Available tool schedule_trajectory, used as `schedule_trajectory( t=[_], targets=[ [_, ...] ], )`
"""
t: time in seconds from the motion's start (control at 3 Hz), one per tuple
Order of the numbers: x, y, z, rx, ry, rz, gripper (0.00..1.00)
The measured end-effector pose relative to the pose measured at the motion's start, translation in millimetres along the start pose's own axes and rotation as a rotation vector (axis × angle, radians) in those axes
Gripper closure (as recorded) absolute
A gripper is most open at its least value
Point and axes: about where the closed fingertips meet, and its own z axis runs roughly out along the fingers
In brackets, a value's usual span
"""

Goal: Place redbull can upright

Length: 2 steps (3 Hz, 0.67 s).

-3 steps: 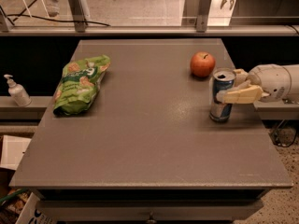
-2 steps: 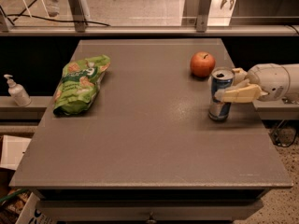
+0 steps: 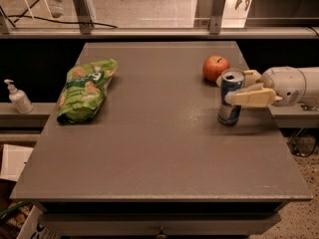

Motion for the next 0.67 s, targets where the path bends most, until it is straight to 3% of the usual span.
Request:
schedule_trajectory(
  t=[0.33, 0.67],
  targets=[
    [-1.1, -2.1, 2.5, 0.003, -0.002, -0.001, 0.00],
    [-1.1, -2.2, 2.6, 0.003, -0.002, -0.001, 0.00]
  ],
)
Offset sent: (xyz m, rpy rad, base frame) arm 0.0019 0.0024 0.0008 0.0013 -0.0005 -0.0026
